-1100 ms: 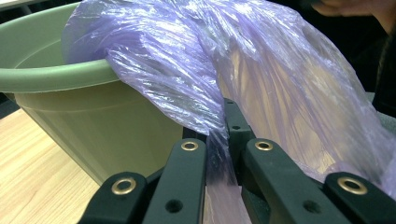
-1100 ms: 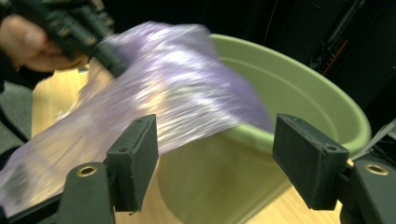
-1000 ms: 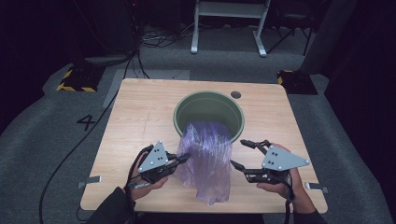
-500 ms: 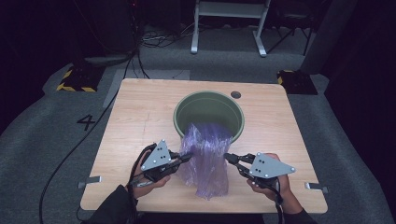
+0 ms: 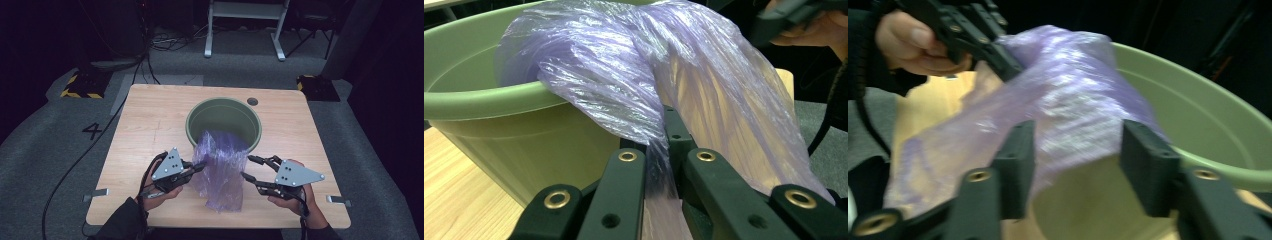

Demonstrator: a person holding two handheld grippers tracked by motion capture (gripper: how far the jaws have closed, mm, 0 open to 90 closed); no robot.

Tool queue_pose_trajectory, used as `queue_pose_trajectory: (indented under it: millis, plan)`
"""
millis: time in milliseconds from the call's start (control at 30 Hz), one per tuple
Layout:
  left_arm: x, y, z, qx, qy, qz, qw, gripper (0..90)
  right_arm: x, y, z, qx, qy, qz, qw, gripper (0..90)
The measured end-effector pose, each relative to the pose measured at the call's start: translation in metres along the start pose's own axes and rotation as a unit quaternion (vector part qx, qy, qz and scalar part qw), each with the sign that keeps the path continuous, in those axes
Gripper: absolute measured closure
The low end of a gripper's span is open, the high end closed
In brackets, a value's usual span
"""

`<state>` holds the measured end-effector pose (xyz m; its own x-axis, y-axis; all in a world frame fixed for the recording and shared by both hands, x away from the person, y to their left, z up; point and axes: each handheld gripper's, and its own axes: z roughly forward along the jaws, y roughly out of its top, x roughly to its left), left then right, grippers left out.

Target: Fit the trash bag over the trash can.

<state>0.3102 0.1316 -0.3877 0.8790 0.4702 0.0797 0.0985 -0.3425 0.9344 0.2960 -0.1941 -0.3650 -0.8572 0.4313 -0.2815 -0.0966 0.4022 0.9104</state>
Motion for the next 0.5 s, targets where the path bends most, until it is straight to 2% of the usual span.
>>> queue_pose_trajectory:
  millis: [100, 200, 300, 367, 433, 467, 500]
  plan:
    - [-0.001, 0.000, 0.001, -0.001, 0.000, 0.001, 1.0000, 88.3, 0.004, 0.001, 0.001, 0.002, 0.012, 0.003, 0.9999, 39.1]
    - [-0.003, 0.000, 0.003, -0.001, -0.005, 0.001, 1.0000, 88.3, 0.015, 0.001, 0.005, 0.011, 0.021, -0.002, 0.9997, 31.7]
    - [-0.006, 0.001, 0.003, -0.003, -0.008, 0.006, 1.0000, 88.3, 0.019, 0.001, 0.009, 0.015, 0.022, -0.001, 0.9996, 31.3]
    - [-0.008, 0.002, 0.003, -0.002, -0.009, 0.009, 0.9999, 88.3, 0.022, 0.001, 0.013, 0.022, 0.014, -0.009, 0.9996, 32.3]
    - [-0.009, 0.002, 0.003, -0.005, -0.010, 0.008, 0.9999, 88.3, 0.024, 0.001, 0.016, 0.025, -0.008, -0.013, 0.9996, 41.5]
    - [-0.008, 0.002, 0.002, -0.006, -0.010, 0.009, 0.9999, 88.3, 0.024, -0.001, 0.018, 0.029, -0.035, -0.018, 0.9988, 61.2]
    - [-0.008, 0.003, 0.002, -0.005, -0.010, 0.010, 0.9999, 88.3, 0.024, -0.001, 0.019, 0.031, -0.040, -0.024, 0.9984, 72.0]
